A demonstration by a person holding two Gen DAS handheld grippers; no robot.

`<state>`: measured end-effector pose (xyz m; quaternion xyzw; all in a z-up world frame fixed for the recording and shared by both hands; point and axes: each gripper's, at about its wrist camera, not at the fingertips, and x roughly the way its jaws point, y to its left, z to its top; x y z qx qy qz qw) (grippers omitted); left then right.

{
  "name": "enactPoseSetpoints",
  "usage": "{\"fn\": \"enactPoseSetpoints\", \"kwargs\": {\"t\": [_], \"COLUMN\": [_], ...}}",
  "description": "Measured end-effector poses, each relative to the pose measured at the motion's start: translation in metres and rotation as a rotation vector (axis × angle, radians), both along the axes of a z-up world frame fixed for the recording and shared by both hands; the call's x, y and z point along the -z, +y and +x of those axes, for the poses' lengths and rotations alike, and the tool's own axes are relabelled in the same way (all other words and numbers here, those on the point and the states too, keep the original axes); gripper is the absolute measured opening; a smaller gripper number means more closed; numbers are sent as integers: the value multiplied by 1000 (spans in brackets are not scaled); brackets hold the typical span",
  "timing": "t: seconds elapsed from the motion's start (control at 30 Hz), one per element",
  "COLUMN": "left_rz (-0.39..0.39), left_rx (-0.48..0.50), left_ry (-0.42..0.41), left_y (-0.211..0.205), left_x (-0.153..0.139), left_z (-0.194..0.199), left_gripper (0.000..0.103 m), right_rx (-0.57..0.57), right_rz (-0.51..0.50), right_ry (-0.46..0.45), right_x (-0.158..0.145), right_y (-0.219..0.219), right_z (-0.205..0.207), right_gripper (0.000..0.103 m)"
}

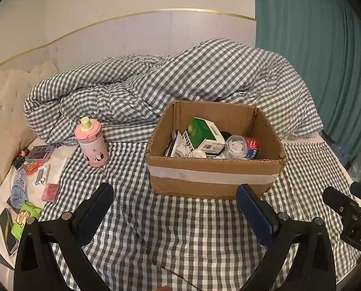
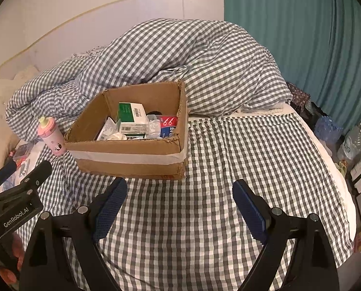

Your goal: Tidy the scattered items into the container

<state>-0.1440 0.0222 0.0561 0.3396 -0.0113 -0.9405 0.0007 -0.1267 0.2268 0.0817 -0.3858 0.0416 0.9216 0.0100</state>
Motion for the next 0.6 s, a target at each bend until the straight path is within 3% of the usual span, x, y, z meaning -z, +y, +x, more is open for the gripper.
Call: {"fn": "enactPoseSetpoints", "kwargs": {"t": [0.4,0.6], "left_rz": [15,44], "left_rx": [12,17], "left_ry": [-32,36], "left_y": [0,-3], "left_x": [3,-2], "left_z": [-4,3], "left_gripper": [103,103], "right_rx": [-1,14], "right_rz": [8,5], "right_ry": [-9,-5], "right_x": [2,1], "right_y": [1,5], "right_z": [-2,0], "right_gripper": [89,89]}}
